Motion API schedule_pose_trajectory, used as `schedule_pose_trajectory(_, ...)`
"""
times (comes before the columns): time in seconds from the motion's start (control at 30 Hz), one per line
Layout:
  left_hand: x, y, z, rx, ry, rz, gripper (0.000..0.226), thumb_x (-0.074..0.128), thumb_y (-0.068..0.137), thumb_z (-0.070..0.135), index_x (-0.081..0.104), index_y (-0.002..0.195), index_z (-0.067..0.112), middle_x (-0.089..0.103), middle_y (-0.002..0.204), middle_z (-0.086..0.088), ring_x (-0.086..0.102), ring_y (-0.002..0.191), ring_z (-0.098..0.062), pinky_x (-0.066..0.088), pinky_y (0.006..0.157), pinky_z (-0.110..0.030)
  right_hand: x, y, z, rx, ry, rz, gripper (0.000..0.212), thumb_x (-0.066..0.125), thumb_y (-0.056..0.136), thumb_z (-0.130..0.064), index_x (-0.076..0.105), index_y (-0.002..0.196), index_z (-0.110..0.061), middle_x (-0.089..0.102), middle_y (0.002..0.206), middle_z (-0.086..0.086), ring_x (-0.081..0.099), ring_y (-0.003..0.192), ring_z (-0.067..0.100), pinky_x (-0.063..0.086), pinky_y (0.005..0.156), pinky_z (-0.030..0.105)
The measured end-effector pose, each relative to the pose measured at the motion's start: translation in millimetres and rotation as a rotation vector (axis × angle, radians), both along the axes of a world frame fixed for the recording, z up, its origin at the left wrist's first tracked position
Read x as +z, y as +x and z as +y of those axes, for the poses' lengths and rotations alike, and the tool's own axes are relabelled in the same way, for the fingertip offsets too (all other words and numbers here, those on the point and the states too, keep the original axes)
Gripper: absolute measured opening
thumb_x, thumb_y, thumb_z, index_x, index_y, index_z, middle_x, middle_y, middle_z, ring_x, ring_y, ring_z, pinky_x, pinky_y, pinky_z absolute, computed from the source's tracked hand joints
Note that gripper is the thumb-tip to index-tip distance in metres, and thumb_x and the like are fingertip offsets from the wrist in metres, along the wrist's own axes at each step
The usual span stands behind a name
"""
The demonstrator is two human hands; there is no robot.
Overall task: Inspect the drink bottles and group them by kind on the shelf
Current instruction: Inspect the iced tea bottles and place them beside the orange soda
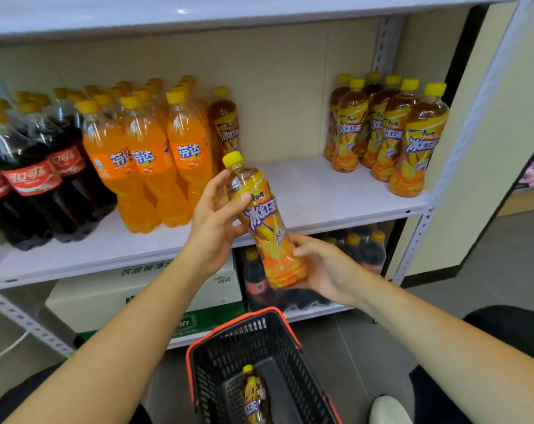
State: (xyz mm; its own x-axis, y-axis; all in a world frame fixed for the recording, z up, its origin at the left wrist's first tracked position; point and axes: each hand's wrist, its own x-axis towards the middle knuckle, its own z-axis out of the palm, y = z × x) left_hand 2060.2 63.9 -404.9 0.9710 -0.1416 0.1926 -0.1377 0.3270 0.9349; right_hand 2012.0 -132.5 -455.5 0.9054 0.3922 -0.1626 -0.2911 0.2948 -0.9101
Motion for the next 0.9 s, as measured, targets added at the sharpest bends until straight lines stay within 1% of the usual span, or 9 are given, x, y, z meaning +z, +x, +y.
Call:
schedule_pose_trajectory(0.1, 3, 5, 7, -0.022, -0.033, 0.024, 0.069, 0.070, 0.083, 0.018, 0.048, 0.147, 0.025, 0.061, 0.141, -0.008, 0.064, 0.117, -0.024, 0.057, 0.083, -0.040, -3, -1, 6, -0.048, -0.009, -0.085, 0.058, 0.065, 0.078, -0.012, 0.057, 0.134, -0.003, 0.065, 0.119, 0.022, 0.062, 0.105, 0.040, 0.043, 0.096, 0.067)
schedule_pose_trajectory(0.17, 5, 7, 11, -0.018, 0.092, 0.000, 0.073, 0.075, 0.083, 0.026, 0.046, 0.150, 0.030, 0.064, 0.138, -0.001, 0.064, 0.122, -0.020, 0.055, 0.091, -0.040, -6, -1, 10, -0.130, -0.032, -0.131, 0.055, 0.072, 0.074, -0.012, 0.062, 0.127, -0.009, 0.068, 0.114, 0.019, 0.067, 0.100, 0.033, 0.049, 0.089, 0.056)
schedule_pose_trajectory(0.3, 4, 6, 16, 0.008, 0.254, -0.052, 0.086, 0.084, 0.074, 0.036, 0.044, 0.150, 0.036, 0.070, 0.123, 0.008, 0.070, 0.111, -0.013, 0.061, 0.078, -0.034, -11, -3, 14, -0.278, -0.200, -0.283, 0.062, 0.086, 0.067, -0.017, 0.064, 0.124, -0.017, 0.069, 0.119, 0.015, 0.069, 0.105, 0.028, 0.059, 0.089, 0.041)
schedule_pose_trajectory(0.37, 4, 7, 18, 0.037, 0.242, -0.070, 0.078, 0.087, 0.075, 0.034, 0.052, 0.144, 0.031, 0.072, 0.119, 0.005, 0.072, 0.107, -0.017, 0.061, 0.073, -0.034, -13, -4, 16, -0.276, -0.267, -0.324, 0.063, 0.090, 0.068, -0.021, 0.063, 0.124, -0.019, 0.070, 0.116, 0.011, 0.069, 0.105, 0.027, 0.059, 0.091, 0.039)
schedule_pose_trajectory(0.43, 6, 7, 20, 0.046, 0.202, -0.065, 0.070, 0.084, 0.077, 0.030, 0.055, 0.141, 0.026, 0.073, 0.119, 0.000, 0.072, 0.106, -0.019, 0.061, 0.073, -0.035, -10, -5, 19, -0.224, -0.182, -0.272, 0.055, 0.086, 0.075, -0.023, 0.063, 0.124, -0.015, 0.070, 0.115, 0.010, 0.070, 0.100, 0.024, 0.059, 0.084, 0.035)
schedule_pose_trajectory(0.6, 5, 7, 20, 0.046, 0.031, -0.020, 0.072, 0.079, 0.084, 0.021, 0.045, 0.147, 0.015, 0.071, 0.124, -0.006, 0.070, 0.110, -0.022, 0.060, 0.080, -0.038, 3, -5, 17, -0.015, 0.137, 0.123, 0.052, 0.061, 0.088, -0.040, 0.063, 0.132, -0.013, 0.070, 0.113, 0.020, 0.072, 0.097, 0.037, 0.062, 0.078, 0.048)
schedule_pose_trajectory(0.67, 5, 9, 20, 0.035, 0.018, -0.021, 0.069, 0.073, 0.085, 0.023, 0.045, 0.146, 0.013, 0.069, 0.126, -0.008, 0.069, 0.112, -0.025, 0.060, 0.084, -0.041, 1, -2, 15, -0.050, 0.205, 0.084, 0.046, 0.064, 0.090, -0.034, 0.063, 0.129, -0.009, 0.070, 0.117, 0.021, 0.073, 0.098, 0.034, 0.062, 0.078, 0.047)
schedule_pose_trajectory(0.77, 6, 10, 19, 0.029, 0.180, -0.061, 0.061, 0.074, 0.085, 0.036, 0.053, 0.142, 0.030, 0.067, 0.129, -0.005, 0.068, 0.117, -0.022, 0.059, 0.089, -0.040, 1, -1, 14, -0.152, 0.226, -0.054, 0.041, 0.074, 0.086, -0.022, 0.063, 0.122, -0.008, 0.067, 0.125, 0.018, 0.071, 0.107, 0.032, 0.060, 0.086, 0.051)
schedule_pose_trajectory(0.9, 4, 7, 16, 0.040, 0.195, -0.090, 0.065, 0.078, 0.084, 0.036, 0.051, 0.143, 0.037, 0.069, 0.122, -0.010, 0.070, 0.110, -0.031, 0.061, 0.076, -0.036, 0, -3, 14, -0.194, 0.082, -0.172, 0.060, 0.086, 0.073, -0.022, 0.058, 0.125, -0.012, 0.071, 0.121, 0.009, 0.070, 0.113, 0.034, 0.060, 0.088, 0.050)
